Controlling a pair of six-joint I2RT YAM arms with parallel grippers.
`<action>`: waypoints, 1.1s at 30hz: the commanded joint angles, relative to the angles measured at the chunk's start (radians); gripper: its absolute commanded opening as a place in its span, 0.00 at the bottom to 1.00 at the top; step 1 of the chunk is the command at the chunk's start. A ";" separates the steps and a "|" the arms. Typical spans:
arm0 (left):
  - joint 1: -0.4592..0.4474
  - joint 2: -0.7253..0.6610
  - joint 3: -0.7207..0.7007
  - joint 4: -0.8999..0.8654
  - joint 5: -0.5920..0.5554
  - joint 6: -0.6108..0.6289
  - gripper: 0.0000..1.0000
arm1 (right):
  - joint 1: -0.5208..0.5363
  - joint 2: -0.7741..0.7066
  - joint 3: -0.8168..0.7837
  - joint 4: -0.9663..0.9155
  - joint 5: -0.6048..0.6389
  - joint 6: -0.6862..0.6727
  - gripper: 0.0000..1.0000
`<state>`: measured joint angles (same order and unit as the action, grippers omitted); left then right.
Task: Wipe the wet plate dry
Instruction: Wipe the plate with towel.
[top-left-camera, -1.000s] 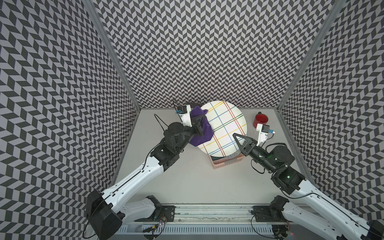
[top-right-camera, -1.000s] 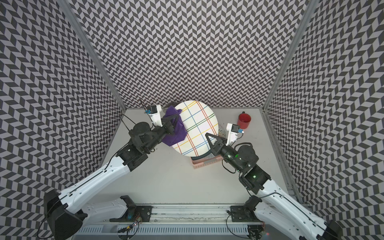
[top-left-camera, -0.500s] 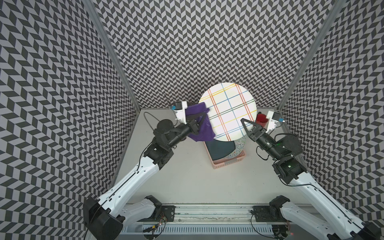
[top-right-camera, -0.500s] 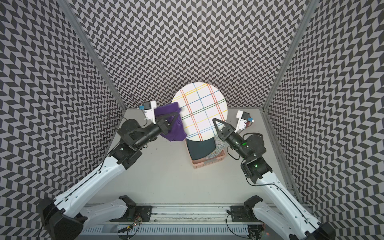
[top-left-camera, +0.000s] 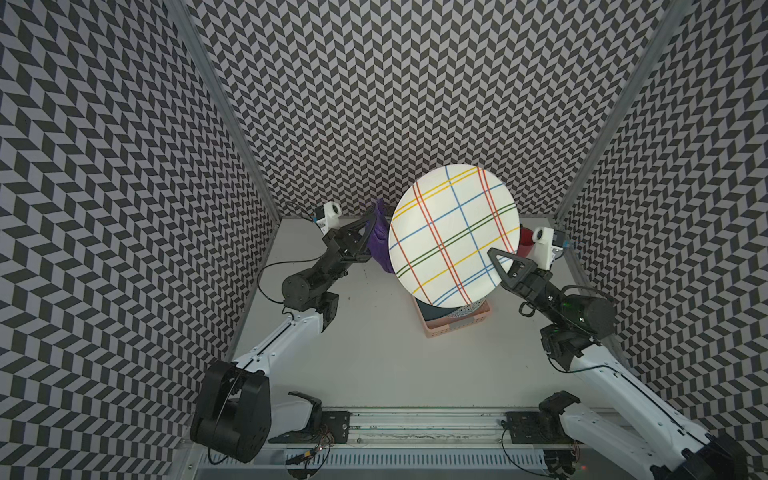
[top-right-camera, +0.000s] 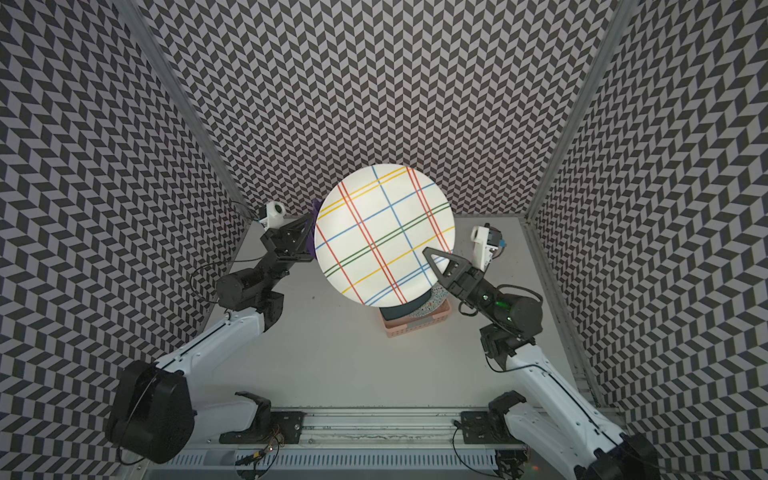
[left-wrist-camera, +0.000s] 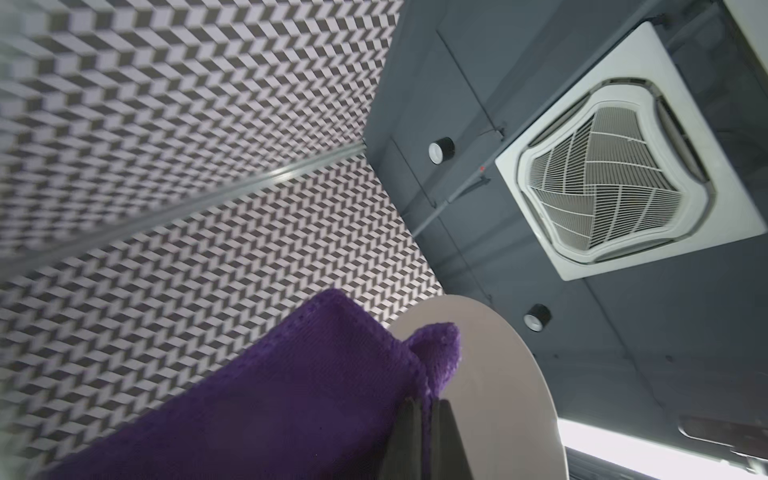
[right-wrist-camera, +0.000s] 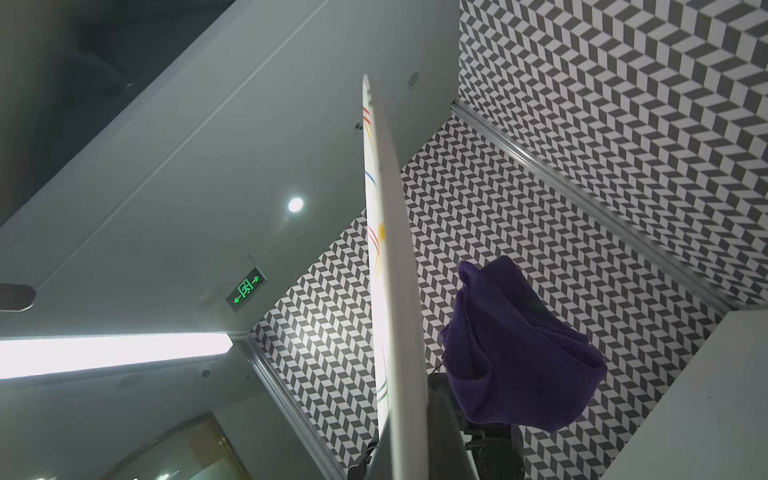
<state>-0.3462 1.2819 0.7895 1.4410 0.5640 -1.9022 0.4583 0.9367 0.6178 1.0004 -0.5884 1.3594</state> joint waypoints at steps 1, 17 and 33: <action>-0.064 -0.010 0.063 0.252 -0.053 -0.143 0.00 | 0.101 0.040 -0.008 0.162 0.001 0.017 0.00; -0.319 -0.075 0.014 0.242 -0.239 0.022 0.00 | 0.065 0.175 0.107 0.304 0.124 0.020 0.00; -0.465 0.008 -0.010 0.274 -0.231 0.101 0.00 | 0.231 0.262 0.228 0.219 0.212 -0.103 0.00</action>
<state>-0.7750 1.3323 0.8059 1.5768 0.3222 -1.8511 0.7216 1.1923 0.7788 1.1904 -0.4583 1.2724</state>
